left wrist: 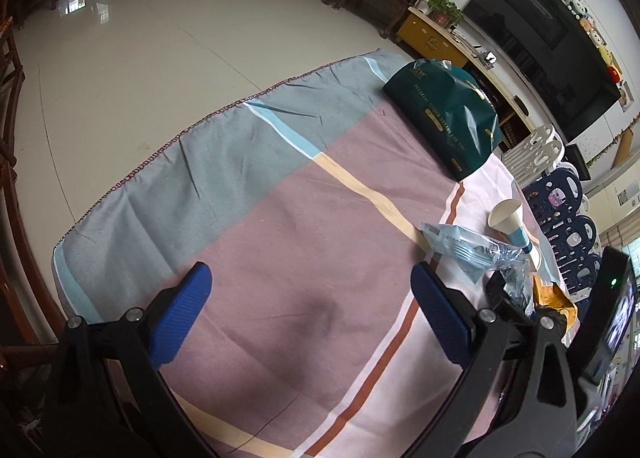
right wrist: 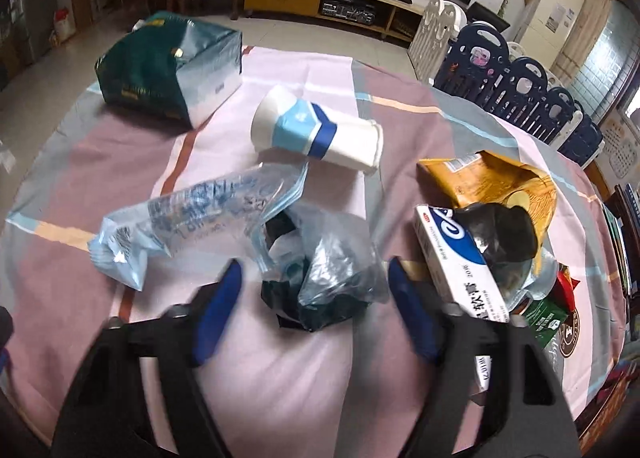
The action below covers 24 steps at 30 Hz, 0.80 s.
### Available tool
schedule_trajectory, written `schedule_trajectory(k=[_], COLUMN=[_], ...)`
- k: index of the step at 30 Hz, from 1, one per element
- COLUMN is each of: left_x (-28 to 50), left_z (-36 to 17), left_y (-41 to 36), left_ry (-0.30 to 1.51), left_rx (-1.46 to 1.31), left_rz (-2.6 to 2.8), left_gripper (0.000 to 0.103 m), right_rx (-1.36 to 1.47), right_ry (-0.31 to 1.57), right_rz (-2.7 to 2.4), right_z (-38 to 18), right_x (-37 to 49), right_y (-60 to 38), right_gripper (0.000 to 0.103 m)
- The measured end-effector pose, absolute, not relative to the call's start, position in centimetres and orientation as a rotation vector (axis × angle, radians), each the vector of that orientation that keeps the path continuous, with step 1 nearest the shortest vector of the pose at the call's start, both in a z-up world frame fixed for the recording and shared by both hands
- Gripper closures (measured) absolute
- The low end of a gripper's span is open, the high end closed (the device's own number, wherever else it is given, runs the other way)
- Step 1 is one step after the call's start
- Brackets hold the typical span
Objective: Collect trash
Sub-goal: 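Grasp the dark cloth in clear plastic with the right tool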
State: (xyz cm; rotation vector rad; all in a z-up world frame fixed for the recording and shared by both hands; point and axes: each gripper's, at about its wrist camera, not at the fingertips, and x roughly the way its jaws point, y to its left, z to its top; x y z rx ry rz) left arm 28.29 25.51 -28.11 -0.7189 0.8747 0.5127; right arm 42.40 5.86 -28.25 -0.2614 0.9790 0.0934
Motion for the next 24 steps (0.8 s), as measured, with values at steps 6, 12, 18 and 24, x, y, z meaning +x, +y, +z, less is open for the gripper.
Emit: schedule_trajectory(k=[6,12,18,24], left_x=[28.1,28.1,28.2,28.2], left_z=[-28.1,-28.3,-28.2,-27.9], left_y=[25.6,25.8,25.6,25.2], left_ry=[0.876,0.876,0.873,0.867], left_rx=[-0.715,-0.727,-0.707,-0.691], left_rz=[0.517,0.527,0.53,0.532], left_gripper=[0.004,0.004,0.004,0.004], right_rx=[-0.27,-0.004,0.226,0.266], right_ry=[0.941,1.003,1.005,0.985], right_rz=[0.121,0.19,0.189,0.105], right_z=[-27.8,-25.3,-23.0,-24.7], right_x=[39.6,35.4,29.6,26.5], right_y=[5.7,2.7,-0.3,-2.0], right_gripper=[0.057,0.057,0.057,0.057])
